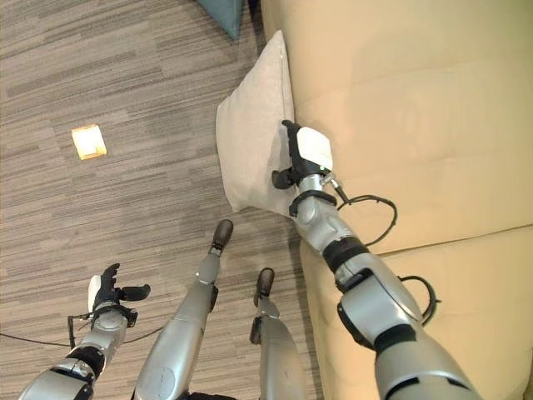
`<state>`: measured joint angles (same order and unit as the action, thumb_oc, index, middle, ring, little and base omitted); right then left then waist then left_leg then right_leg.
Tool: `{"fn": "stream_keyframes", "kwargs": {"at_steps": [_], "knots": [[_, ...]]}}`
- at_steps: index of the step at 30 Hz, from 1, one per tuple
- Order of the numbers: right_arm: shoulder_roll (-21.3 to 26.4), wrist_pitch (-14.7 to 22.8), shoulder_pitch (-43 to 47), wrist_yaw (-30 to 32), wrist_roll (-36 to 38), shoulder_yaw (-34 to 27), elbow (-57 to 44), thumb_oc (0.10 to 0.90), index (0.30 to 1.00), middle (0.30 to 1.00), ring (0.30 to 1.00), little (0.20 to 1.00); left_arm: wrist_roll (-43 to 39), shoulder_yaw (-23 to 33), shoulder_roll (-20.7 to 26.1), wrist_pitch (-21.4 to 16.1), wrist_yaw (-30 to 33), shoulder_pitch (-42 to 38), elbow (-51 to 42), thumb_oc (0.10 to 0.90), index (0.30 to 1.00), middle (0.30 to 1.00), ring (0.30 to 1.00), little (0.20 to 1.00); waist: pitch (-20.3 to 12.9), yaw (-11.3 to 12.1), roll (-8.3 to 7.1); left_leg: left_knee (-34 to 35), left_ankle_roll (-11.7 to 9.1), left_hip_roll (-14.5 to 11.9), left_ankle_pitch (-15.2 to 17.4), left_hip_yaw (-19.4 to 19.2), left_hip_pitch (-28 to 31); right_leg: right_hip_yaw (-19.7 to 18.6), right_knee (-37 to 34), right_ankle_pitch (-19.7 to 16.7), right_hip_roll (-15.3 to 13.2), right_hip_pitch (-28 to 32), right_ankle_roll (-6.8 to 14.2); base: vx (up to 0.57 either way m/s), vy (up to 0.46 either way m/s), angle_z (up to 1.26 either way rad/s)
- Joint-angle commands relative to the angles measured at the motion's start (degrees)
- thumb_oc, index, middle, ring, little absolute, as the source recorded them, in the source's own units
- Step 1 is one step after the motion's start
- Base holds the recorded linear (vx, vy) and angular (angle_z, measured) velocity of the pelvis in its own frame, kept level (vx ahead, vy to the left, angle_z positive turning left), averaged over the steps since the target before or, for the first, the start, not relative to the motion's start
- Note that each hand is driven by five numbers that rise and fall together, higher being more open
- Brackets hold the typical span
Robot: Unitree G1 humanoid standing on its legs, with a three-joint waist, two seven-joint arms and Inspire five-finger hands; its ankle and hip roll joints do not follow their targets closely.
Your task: Pick up all the scattered cushions and arrange them neatly on the sofa.
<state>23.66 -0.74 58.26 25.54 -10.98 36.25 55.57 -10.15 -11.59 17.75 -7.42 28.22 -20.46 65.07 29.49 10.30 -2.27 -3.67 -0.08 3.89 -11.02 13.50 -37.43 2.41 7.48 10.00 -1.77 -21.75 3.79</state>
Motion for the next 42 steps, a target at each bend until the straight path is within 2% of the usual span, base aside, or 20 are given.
{"fn": "stream_keyframes", "kwargs": {"at_steps": [1, 7, 11, 14, 15, 16, 17, 18, 22, 29, 33, 34, 35, 36, 42], "knots": [[-1.75, 0.88, 0.49, 0.5, 0.92, -0.03, -0.51, 0.8, 0.9, 0.9, 0.9, 0.9, -0.82, -0.46, 1.0, 0.18, 2.29, 1.86, 2.0, 0.8, 0.9, 0.9, 0.9, 0.9, 0.31, 1.4, 0.41, -4.12, -2.91, -0.03, 7.33, -0.57, -2.4, -2.25, 5.66, -1.44, -3.77, -5.37, 2.08, 0.04, -0.003, 0.07], [-6.51, 1.67, -1.47, -0.1, 6.35, -1.73, -0.38, 0.8, 0.9, 0.9, 0.9, 0.9, -0.28, -3.79, -1.37, 0.13, 2.42, 2.02, -0.95, 0.8, 0.9, 0.9, 0.9, 0.9, 0.31, 1.54, 0.64, -4.33, -2.5, 0.57, 7.92, 0.5, -2.43, -2.25, 5.38, -1.32, -3.79, -5.4, 2.02, 0.03, 0.004, 0.05], [-8.6, 2.07, -2.25, -0.41, 6.78, -1.23, -0.15, 0.8, 0.9, 0.9, 0.9, 0.9, 0.1, -5.29, -1.97, -0.33, 3.06, 1.99, -3.48, 0.8, 0.9, 0.9, 0.9, 0.9, 0.31, 1.8, 0.8, -4.39, -2.36, 0.87, 8.12, 1.18, -2.32, -2.3, 5.56, -1.04, -3.77, -5.17, 2.0, 0.0, 0.0, 0.0], [-8.65, 1.94, -1.4, -0.52, 4.58, 0.36, 0.92, 0.8, 0.9, 0.9, 0.9, 0.9, 1.7, -6.76, -1.73, -0.41, 3.49, 1.61, -5.12, 0.8, 0.9, 0.9, 0.9, 0.9, 0.31, 2.06, 1.14, -4.46, -2.47, 1.04, 8.04, 1.81, -2.72, -2.16, 6.14, -0.55, -3.8, -5.74, 1.89, 0.01, -0.011, 0.0], [-7.03, 1.3, -0.3, 0.31, 0.68, 1.72, 2.33, 0.8, 0.9, 0.9, 0.9, 0.9, 2.48, -7.07, -1.64, -0.86, 3.83, 1.51, -6.36, 0.8, 0.9, 0.9, 0.9, 0.9, 0.31, 2.3, 1.45, -4.24, -2.59, 1.09, 7.85, 2.24, -3.25, -1.97, 6.42, -0.29, -3.8, -6.34, 1.87, 0.0, -0.011, 0.03], [-7.03, 1.3, -0.3, 0.32, 0.68, 1.72, 2.33, 0.8, 0.9, 0.9, 0.9, 0.9, 2.48, -7.07, -1.64, -0.86, 3.83, 1.51, -6.36, 0.8, 0.9, 0.9, 0.9, 0.9, 0.31, 2.29, 1.46, -4.24, -2.59, 1.1, 7.85, 2.25, -3.25, -1.96, 6.43, -0.29, -3.81, -6.34, 1.86, -0.01, -0.003, 0.04], [-5.23, -0.31, 1.51, 1.45, -5.87, 5.06, 4.31, 0.8, 0.9, 0.9, 0.9, 0.9, 3.33, -7.71, -2.18, -0.61, 5.04, 0.21, -7.74, 0.8, 0.9, 0.9, 0.9, 0.9, 0.31, 2.5, 1.77, -4.08, -2.7, 1.2, 7.72, 2.47, -3.99, -1.9, 6.78, -0.17, -3.79, -7.3, 1.91, -0.01, -0.007, 0.05], [-4.19, -1.24, 3.02, 1.06, -9.44, 7.67, 6.46, 0.8, 0.9, 0.9, 0.9, 0.9, 4.25, -8.19, -2.04, -0.48, 5.36, -0.37, -8.55, 0.8, 0.9, 0.9, 0.9, 0.9, 0.31, 2.77, 2.05, -4.13, -2.79, 1.33, 7.63, 2.81, -4.48, -1.75, 6.9, -0.04, -3.79, -7.72, 1.9, 0.0, -0.028, 0.06], [-4.22, -3.44, 7.16, -1.82, -16.17, 12.48, 13.77, 0.8, 0.9, 0.9, 0.9, 0.9, 6.11, -10.45, -1.51, -0.2, 5.99, -1.4, -8.69, 0.8, 0.9, 0.9, 0.9, 0.9, 0.31, 3.6, 2.45, -4.23, -2.96, 1.61, 7.49, 3.69, -5.54, -1.54, 7.26, 0.35, -3.72, -8.65, 1.94, 0.01, -0.05, 0.12], [-4.03, -4.66, 7.67, -2.94, -21.07, 15.6, 17.5, 0.8, 0.9, 0.9, 0.9, 0.9, 8.27, -12.12, -1.99, 0.18, 6.34, -0.71, -8.9, 0.8, 0.9, 0.9, 0.9, 0.9, 0.31, 4.4, 2.81, -4.09, -3.14, 2.0, 7.14, 4.43, -6.45, -1.39, 7.44, 0.32, -3.82, -9.52, 1.9, 0.0, -0.015, 0.03], [-4.53, -4.65, 7.11, -3.03, -20.75, 14.99, 18.01, 0.8, 0.9, 0.9, 0.9, 0.9, 8.24, -12.2, -1.88, -0.06, 6.44, -0.3, -9.44, 0.8, 0.9, 0.9, 0.9, 0.9, 0.31, 4.74, 3.47, -3.93, -3.16, 2.22, 6.98, 4.78, -6.86, -1.14, 7.88, 0.69, -3.94, -9.98, 1.87, 0.0, -0.018, 0.05], [-4.64, -4.53, 6.95, -3.14, -20.26, 14.74, 17.82, 0.568, 0.552, 0.552, 0.552, 0.552, 8.08, -12.11, -1.86, -0.31, 6.67, -0.38, -9.86, 0.8, 0.9, 0.9, 0.9, 0.9, 0.31, 4.81, 3.68, -3.95, -3.2, 2.35, 6.91, 5.09, -7.11, -1.09, 8.24, 0.81, -3.97, -10.36, 1.84, 0.0, 0.0, 0.0], [-4.64, -4.53, 6.95, -3.14, -20.26, 14.74, 17.82, 0.513, 0.469, 0.469, 0.469, 0.469, 8.08, -12.11, -1.86, -0.31, 6.67, -0.38, -9.86, 0.8, 0.9, 0.9, 0.9, 0.9, 0.31, 4.81, 3.68, -3.95, -3.2, 2.35, 6.91, 5.09, -7.11, -1.09, 8.24, 0.81, -3.97, -10.36, 1.84, 0.0, -0.009, 0.04], [-5.19, -4.37, 6.55, -3.38, -19.83, 14.69, 17.68, 0.4, 0.3, 0.3, 0.3, 0.3, 8.05, -12.45, -1.85, -0.43, 6.86, -0.69, -10.44, 0.8, 0.9, 0.9, 0.9, 0.9, 0.31, 4.77, 3.81, -4.02, -3.17, 2.38, 6.89, 5.23, -7.23, -1.17, 8.6, 0.93, -4.06, -10.68, 1.72, 0.0, -0.002, 0.05], [-6.53, -4.24, 4.84, -3.31, -19.43, 14.76, 16.21, 0.4, 0.3, 0.3, 0.3, 0.3, 8.13, -12.52, -2.02, -0.41, 7.22, -0.74, -11.23, 0.8, 0.9, 0.9, 0.9, 0.9, 0.31, 4.42, 3.67, -3.97, -3.04, 2.57, 7.08, 5.39, -6.41, -1.37, 9.01, 0.86, -4.14, -10.46, 1.69, 0.0, -0.001, 0.01]]}}
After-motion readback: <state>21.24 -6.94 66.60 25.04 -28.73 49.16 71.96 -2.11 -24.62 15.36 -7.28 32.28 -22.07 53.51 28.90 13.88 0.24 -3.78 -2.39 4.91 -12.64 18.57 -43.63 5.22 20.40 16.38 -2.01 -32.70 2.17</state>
